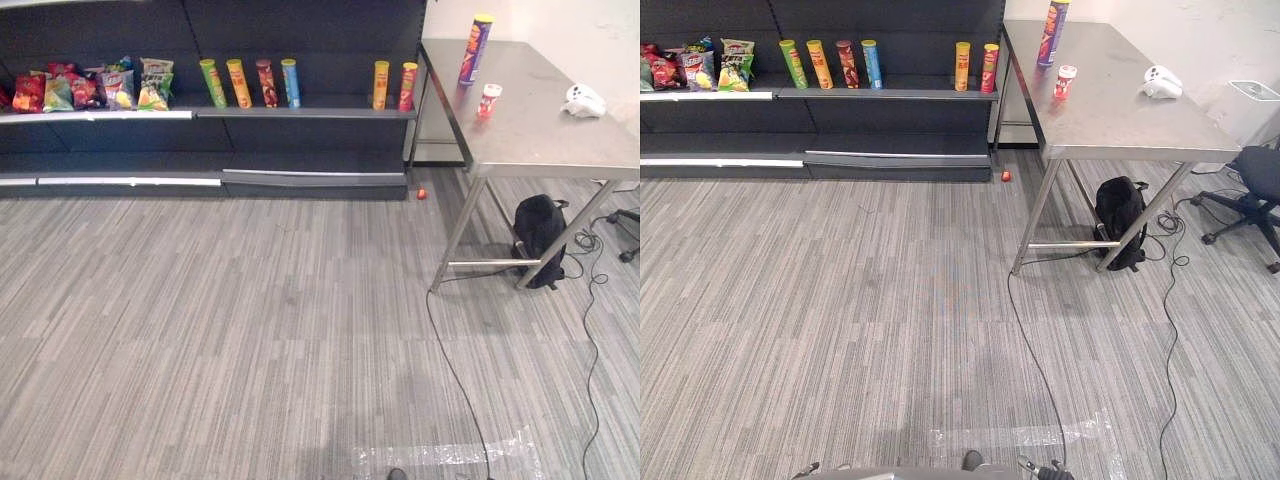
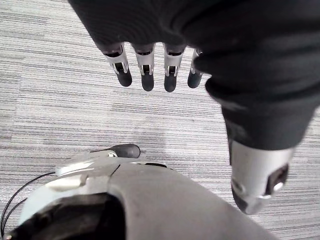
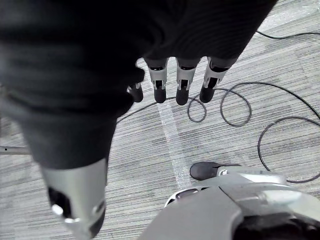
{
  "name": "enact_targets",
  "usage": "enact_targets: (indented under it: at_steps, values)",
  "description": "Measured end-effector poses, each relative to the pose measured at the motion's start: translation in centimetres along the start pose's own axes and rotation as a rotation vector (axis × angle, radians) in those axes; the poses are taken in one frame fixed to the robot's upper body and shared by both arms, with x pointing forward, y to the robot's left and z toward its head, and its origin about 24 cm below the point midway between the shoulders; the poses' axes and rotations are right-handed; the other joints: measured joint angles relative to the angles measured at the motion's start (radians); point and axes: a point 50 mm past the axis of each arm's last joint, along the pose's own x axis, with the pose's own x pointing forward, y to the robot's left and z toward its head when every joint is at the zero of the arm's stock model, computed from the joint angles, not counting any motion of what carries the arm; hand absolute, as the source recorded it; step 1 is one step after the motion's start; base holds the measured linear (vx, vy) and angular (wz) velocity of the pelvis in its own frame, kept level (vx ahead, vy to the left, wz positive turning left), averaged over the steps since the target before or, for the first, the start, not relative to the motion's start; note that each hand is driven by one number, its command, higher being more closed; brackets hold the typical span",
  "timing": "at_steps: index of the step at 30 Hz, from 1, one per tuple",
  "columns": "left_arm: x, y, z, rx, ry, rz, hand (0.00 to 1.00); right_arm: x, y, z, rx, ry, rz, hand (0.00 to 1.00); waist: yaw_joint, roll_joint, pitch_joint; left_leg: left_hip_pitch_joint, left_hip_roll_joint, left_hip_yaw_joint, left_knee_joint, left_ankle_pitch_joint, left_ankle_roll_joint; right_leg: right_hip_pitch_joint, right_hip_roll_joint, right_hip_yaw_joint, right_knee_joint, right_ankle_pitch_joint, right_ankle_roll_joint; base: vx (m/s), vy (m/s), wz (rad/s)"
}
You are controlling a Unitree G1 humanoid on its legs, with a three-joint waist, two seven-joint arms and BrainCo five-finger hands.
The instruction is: Put the gum and the chips on the shelf.
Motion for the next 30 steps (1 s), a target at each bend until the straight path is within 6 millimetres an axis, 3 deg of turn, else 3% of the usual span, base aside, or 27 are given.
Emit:
enact_targets:
  at_steps: [8, 11, 12, 13, 15, 16, 19, 20, 22, 23, 24, 25, 26, 27, 30]
  values:
    - [0.2, 0.2, 0.8, 0.000, -0.019, 0.009, 0.00, 0.3, 0.5, 1.7, -0.082, -0.041, 0.020, 0.00, -0.001, -0.008, 0.040, -0.055, 0.003, -0.024, 0.033, 0.003, -0.016, -0.033, -0.002, -0.025, 0.009, -0.009, -0.012, -0.02, -0.015, 0.11]
    - [0.3, 0.5, 1.9, -0.052, -0.054, 0.017, 0.00, 0.4, 1.1, 2.6, -0.131, -0.064, 0.041, 0.00, 0.007, -0.018, 0.062, -0.188, 0.020, -0.018, 0.289, -0.067, -0.039, -0.058, -0.010, -0.030, 0.055, -0.050, -0.034, -0.02, -0.040, 0.13]
    - [0.3, 0.7, 2.4, -0.084, -0.075, 0.019, 0.00, 0.4, 1.1, 2.7, -0.141, -0.068, 0.045, 0.00, 0.010, -0.022, 0.071, -0.259, 0.028, -0.020, 0.446, -0.070, -0.044, -0.050, -0.015, -0.033, 0.060, -0.066, -0.047, -0.01, -0.061, 0.19]
    - [0.3, 0.4, 3.0, -0.109, -0.097, 0.013, 0.00, 0.4, 1.0, 2.6, -0.150, -0.067, 0.043, 0.00, 0.022, -0.009, 0.091, -0.322, 0.048, -0.023, 0.615, -0.062, -0.050, -0.018, -0.010, -0.040, 0.059, -0.075, -0.050, -0.01, -0.058, 0.14]
    - [0.3, -0.1, 3.3, -0.129, -0.105, 0.004, 0.00, 0.4, 0.6, 2.5, -0.174, -0.064, 0.039, 0.00, 0.037, -0.004, 0.108, -0.385, 0.066, -0.022, 0.778, -0.013, -0.066, 0.022, -0.013, -0.042, 0.061, -0.090, -0.052, 0.06, 0.037, 0.04]
    - [0.3, -0.1, 3.3, -0.145, -0.104, 0.005, 0.00, 0.4, 0.6, 2.8, -0.176, -0.073, 0.037, 0.00, 0.039, 0.001, 0.108, -0.405, 0.068, -0.019, 0.809, -0.035, -0.051, 0.029, -0.024, -0.041, 0.071, -0.103, -0.048, 0.10, 0.078, 0.04]
    - [0.4, -0.3, 3.4, -0.157, -0.105, -0.001, 0.00, 0.5, 0.5, 3.4, -0.177, -0.083, 0.034, 0.00, 0.042, 0.004, 0.112, -0.466, 0.081, -0.021, 0.674, -0.075, -0.049, 0.020, -0.054, -0.035, 0.077, -0.118, -0.036, 0.17, 0.114, 0.00]
    - [0.4, -0.3, 3.3, -0.158, -0.104, 0.001, 0.00, 0.5, 0.5, 3.5, -0.178, -0.086, 0.033, 0.00, 0.049, 0.003, 0.115, -0.466, 0.090, -0.025, 0.484, -0.039, -0.056, 0.023, -0.074, -0.028, 0.079, -0.133, -0.014, 0.21, 0.159, -0.14]
    - [0.3, -0.4, 3.2, -0.161, -0.101, 0.002, 0.00, 0.6, 0.3, 3.9, -0.182, -0.097, 0.028, 0.00, 0.051, 0.013, 0.112, -0.458, 0.109, -0.029, 0.278, 0.030, -0.069, 0.026, -0.082, -0.014, 0.081, -0.147, 0.007, 0.31, 0.246, -0.27]
    - [0.3, -0.6, 3.0, -0.169, -0.096, 0.008, 0.00, 0.6, 0.1, 4.7, -0.191, -0.118, 0.015, 0.00, 0.053, 0.040, 0.121, -0.459, 0.147, -0.027, 0.147, 0.062, -0.080, 0.044, -0.079, 0.010, 0.084, -0.164, 0.045, 0.52, 0.424, -0.59]
    - [0.3, -0.8, 2.5, -0.173, -0.079, 0.008, 0.00, 0.6, -0.1, 4.9, -0.197, -0.122, 0.009, 0.00, 0.053, 0.054, 0.123, -0.460, 0.170, -0.019, 0.151, 0.110, -0.080, 0.071, -0.089, 0.032, 0.093, -0.186, 0.085, 0.67, 0.543, -0.60]
    - [0.3, -0.8, 2.5, -0.172, -0.076, 0.009, 0.00, 0.6, 0.1, 4.8, -0.200, -0.122, 0.014, 0.00, 0.054, 0.056, 0.120, -0.452, 0.162, -0.012, 0.170, 0.157, -0.069, 0.086, -0.107, 0.040, 0.095, -0.194, 0.101, 0.56, 0.427, -0.57]
    - [0.3, 0.0, 2.6, -0.163, -0.082, 0.025, 0.00, 0.6, 0.8, 4.8, -0.206, -0.121, 0.033, 0.00, 0.060, 0.007, 0.114, -0.447, 0.129, 0.028, 0.212, 0.172, -0.049, 0.093, -0.156, 0.064, 0.097, -0.204, 0.118, 0.55, 0.374, -0.36]
    - [0.3, 0.5, 3.0, -0.160, -0.096, 0.042, 0.00, 0.6, 1.6, 5.1, -0.208, -0.132, 0.055, 0.00, 0.055, -0.020, 0.110, -0.461, 0.104, 0.048, 0.250, 0.127, -0.035, 0.076, -0.191, 0.076, 0.109, -0.168, 0.126, 0.43, 0.265, -0.33]
    - [0.3, 0.6, 2.9, -0.149, -0.096, 0.042, 0.00, 0.6, 2.0, 5.5, -0.197, -0.153, 0.062, 0.00, 0.056, -0.027, 0.099, -0.449, 0.066, 0.086, 0.286, 0.086, 0.013, 0.043, -0.241, 0.115, 0.178, -0.083, 0.137, 0.41, 0.269, -0.06]
